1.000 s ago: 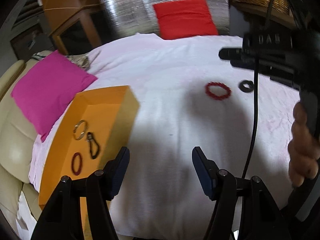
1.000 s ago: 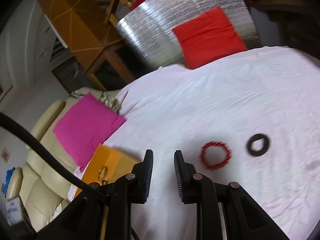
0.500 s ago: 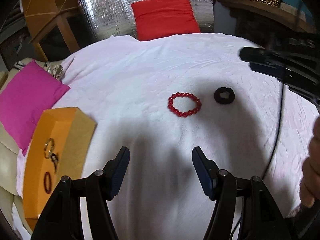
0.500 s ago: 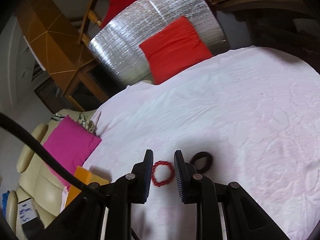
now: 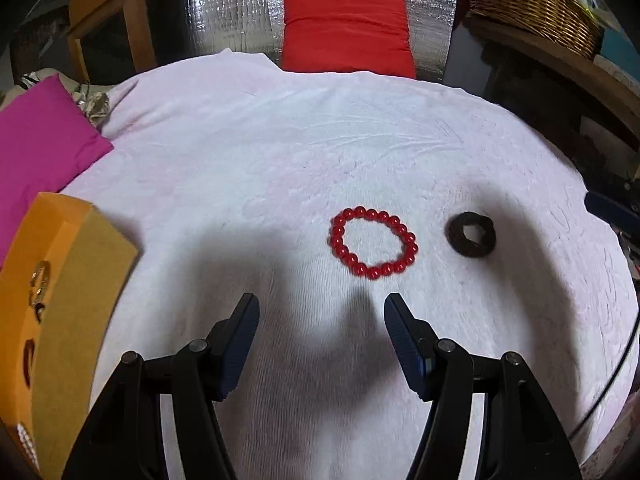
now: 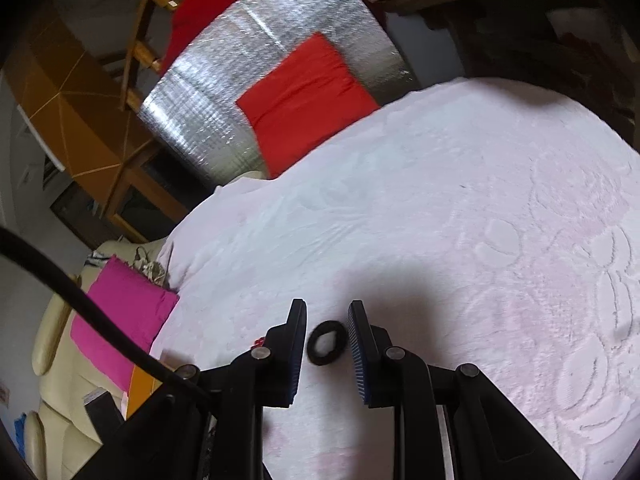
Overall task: Organize jewelry
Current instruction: 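Grasp the red bead bracelet with the left tool while the right tool grasps the black hair tie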
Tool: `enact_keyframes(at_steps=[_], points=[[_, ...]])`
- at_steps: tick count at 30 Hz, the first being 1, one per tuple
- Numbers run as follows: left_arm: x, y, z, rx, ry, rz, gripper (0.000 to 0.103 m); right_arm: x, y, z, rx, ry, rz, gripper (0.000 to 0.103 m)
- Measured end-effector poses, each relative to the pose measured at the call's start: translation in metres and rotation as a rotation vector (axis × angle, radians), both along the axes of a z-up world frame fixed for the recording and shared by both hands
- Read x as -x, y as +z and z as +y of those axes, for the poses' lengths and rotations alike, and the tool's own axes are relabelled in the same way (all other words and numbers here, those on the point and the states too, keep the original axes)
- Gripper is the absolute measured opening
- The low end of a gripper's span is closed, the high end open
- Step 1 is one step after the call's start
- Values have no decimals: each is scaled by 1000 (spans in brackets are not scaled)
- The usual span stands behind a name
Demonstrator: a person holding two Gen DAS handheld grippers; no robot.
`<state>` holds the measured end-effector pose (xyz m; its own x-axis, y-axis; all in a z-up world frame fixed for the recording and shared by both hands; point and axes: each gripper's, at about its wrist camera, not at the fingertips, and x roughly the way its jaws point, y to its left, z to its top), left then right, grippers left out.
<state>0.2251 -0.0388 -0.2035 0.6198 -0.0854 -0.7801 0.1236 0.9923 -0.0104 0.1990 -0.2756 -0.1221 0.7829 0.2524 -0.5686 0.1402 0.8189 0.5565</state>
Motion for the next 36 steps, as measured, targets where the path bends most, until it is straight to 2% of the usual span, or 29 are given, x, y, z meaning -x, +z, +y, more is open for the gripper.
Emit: enact_keyframes(at_steps=[6,10,14,19,23,28,30,32,33,34,36], points=[[-29,-11,6,42,-27,54,66,-15,-19,-11,-59,12,63,24],[-39,-7,13,54,-32,51,66,-25,-36,-7,-106,47,123,32],[-46,-5,19,62,-34,43,66,-32,-45,5,-122,79,152,33],[-52,-6,24,102,-61,54,66,-41,-47,23,-57,95,167,33],[-55,-6,19,108,-104,50,66,-50,-52,35,35,77,200,33],[-61,-11,10,111,-145,65,66,-57,-60,44,86,82,223,33],[-63,-14,5,106,-158,72,61,-59,-63,50,120,87,236,33],[-63,-15,2,96,-165,68,50,-60,-63,57,170,92,227,33],[-64,-15,2,91,-167,61,48,-60,-63,59,189,94,224,33],[-64,-16,1,87,-166,56,44,-60,-63,61,208,93,221,30],[-66,-15,0,101,-163,47,28,-60,-62,65,239,93,218,22]])
